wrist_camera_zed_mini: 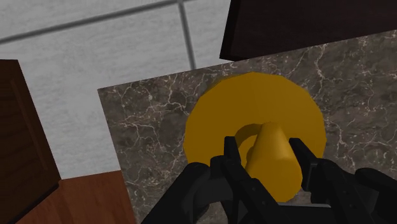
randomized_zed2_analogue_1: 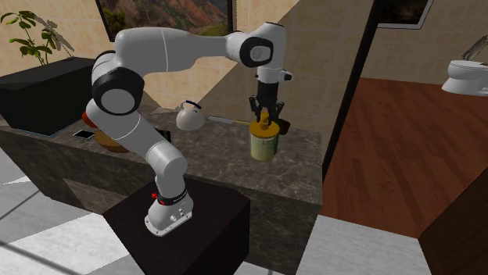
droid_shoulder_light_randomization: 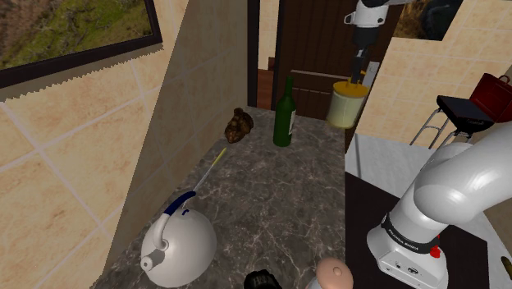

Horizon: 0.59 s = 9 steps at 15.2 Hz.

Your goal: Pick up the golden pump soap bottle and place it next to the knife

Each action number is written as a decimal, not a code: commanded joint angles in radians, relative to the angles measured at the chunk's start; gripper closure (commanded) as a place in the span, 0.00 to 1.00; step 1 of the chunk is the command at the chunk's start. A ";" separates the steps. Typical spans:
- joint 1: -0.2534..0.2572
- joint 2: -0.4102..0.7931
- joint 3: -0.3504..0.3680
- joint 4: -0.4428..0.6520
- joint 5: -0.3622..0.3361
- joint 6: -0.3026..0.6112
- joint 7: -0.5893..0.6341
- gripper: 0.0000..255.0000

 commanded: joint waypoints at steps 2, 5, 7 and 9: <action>0.002 0.008 0.002 0.049 0.004 -0.040 -0.006 1.00; 0.004 0.017 0.005 0.096 0.008 -0.079 -0.011 1.00; 0.006 0.023 0.006 0.129 0.010 -0.106 -0.014 1.00; 0.007 0.031 0.008 0.163 0.013 -0.132 -0.017 1.00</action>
